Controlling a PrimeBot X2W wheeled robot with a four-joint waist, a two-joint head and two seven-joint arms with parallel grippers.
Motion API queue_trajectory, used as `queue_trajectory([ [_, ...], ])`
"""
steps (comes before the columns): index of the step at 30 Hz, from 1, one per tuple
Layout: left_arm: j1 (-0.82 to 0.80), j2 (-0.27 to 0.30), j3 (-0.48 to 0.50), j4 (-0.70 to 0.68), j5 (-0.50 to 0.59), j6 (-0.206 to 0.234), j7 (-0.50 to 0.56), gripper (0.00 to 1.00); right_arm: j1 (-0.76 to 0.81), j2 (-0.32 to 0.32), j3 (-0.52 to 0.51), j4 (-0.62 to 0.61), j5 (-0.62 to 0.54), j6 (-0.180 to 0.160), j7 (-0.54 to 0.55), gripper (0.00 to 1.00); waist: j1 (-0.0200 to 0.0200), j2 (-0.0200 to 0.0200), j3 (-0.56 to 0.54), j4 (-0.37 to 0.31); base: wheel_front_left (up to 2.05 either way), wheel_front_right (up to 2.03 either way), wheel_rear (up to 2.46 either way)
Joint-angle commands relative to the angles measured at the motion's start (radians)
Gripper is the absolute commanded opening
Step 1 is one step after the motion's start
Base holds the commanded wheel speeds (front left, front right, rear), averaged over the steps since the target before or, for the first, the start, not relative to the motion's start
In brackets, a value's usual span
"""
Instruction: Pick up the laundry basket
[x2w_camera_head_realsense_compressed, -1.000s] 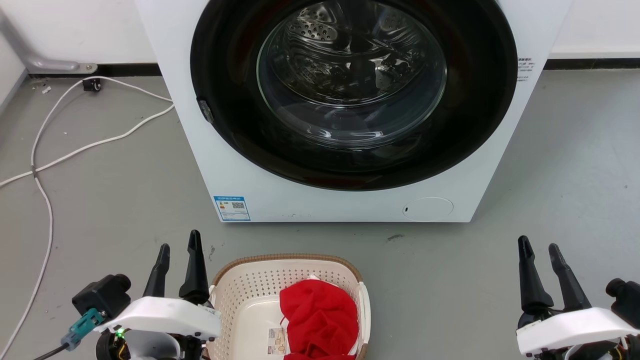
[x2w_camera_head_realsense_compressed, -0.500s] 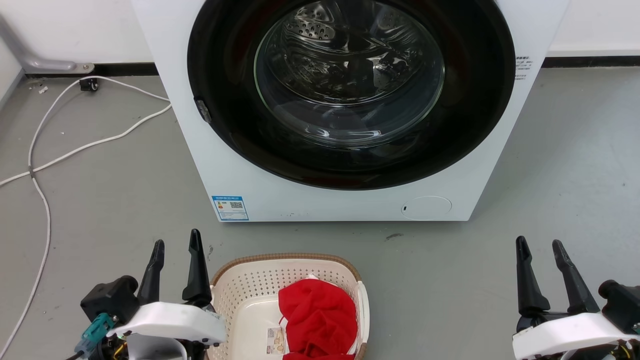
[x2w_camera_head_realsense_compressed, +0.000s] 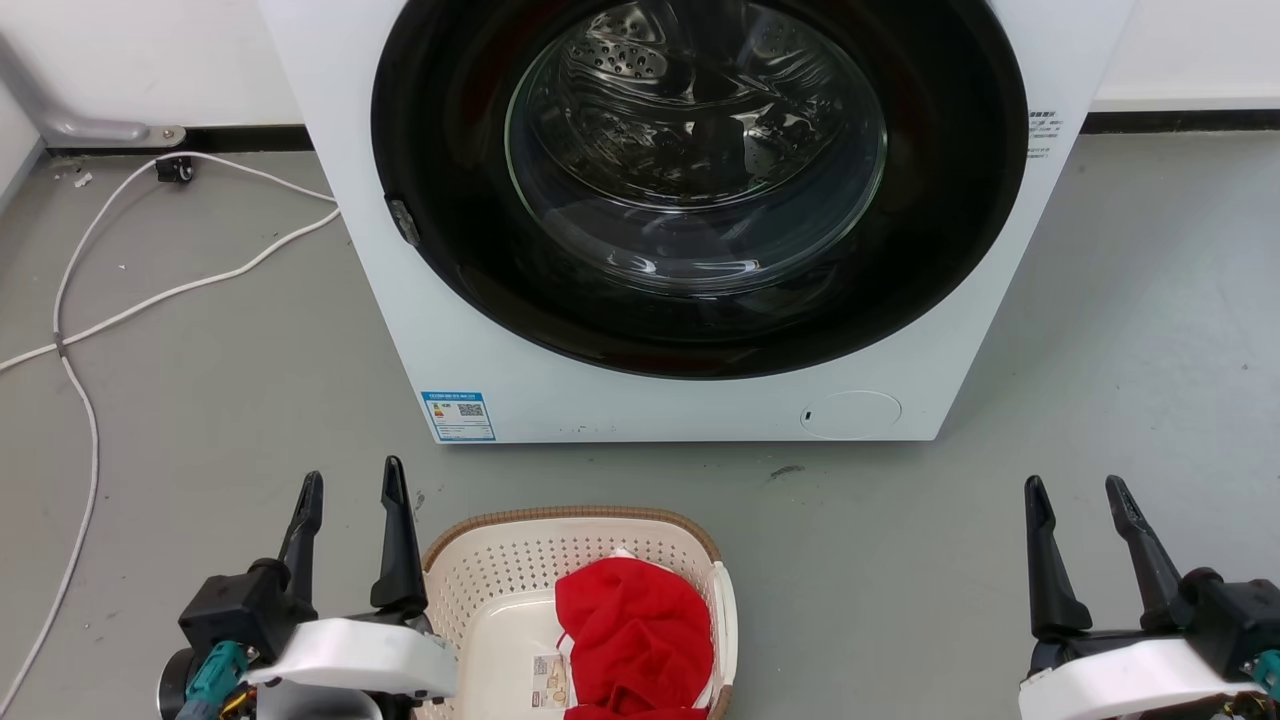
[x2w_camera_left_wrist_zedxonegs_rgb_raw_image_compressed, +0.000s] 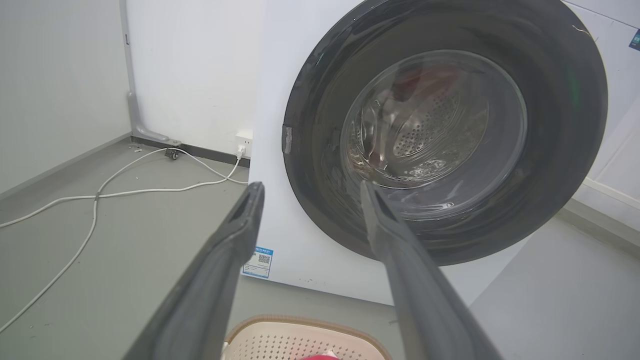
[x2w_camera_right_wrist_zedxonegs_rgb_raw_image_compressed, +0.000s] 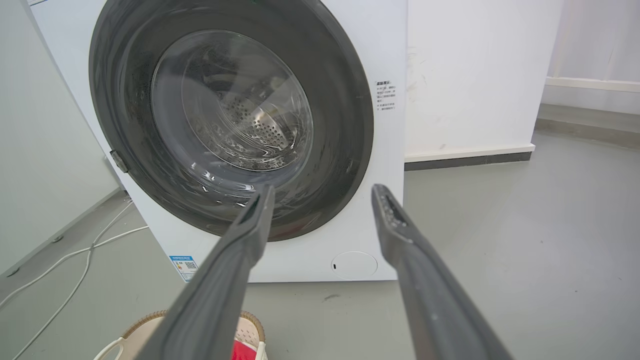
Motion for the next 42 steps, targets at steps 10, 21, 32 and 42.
queue_trajectory([
  [10, 0.020, -0.007, 0.016, -0.027, 0.104, -0.014, -0.028, 1.00, 0.023, -0.004, 0.003, -0.030, -0.107, 0.000, -0.029, 1.00, 0.0000, -0.0001, 0.003, -0.001, 0.00, 0.00, 0.00],
  [21, 0.037, -0.020, 0.031, -0.039, 0.202, -0.022, -0.050, 1.00, 0.033, -0.004, 0.001, -0.042, -0.197, 0.000, -0.050, 1.00, 0.0000, -0.0001, 0.004, -0.006, 0.00, 0.00, 0.00],
  [32, 0.048, -0.028, 0.033, -0.049, 0.291, -0.023, -0.071, 1.00, 0.048, -0.004, -0.001, -0.056, -0.276, 0.000, -0.072, 1.00, 0.0000, -0.0001, 0.007, -0.008, 0.00, 0.00, 0.00],
  [42, 0.058, -0.031, 0.039, -0.058, 0.345, -0.019, -0.082, 1.00, 0.052, -0.004, 0.001, -0.062, -0.321, 0.000, -0.082, 1.00, 0.0000, -0.0001, 0.010, -0.011, 0.00, 0.00, 0.00],
])
